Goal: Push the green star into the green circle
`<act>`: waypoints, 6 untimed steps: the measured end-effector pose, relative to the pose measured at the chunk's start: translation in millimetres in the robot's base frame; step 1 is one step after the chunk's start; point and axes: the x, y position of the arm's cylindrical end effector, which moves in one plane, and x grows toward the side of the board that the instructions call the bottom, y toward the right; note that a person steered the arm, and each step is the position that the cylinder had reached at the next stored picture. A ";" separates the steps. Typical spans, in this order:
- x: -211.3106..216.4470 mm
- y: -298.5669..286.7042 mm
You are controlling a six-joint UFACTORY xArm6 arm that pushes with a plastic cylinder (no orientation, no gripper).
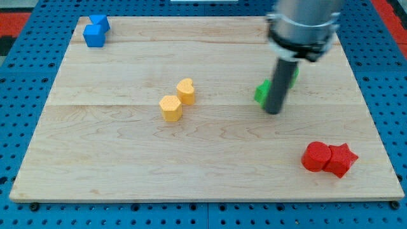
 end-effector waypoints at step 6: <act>-104.2 -68.3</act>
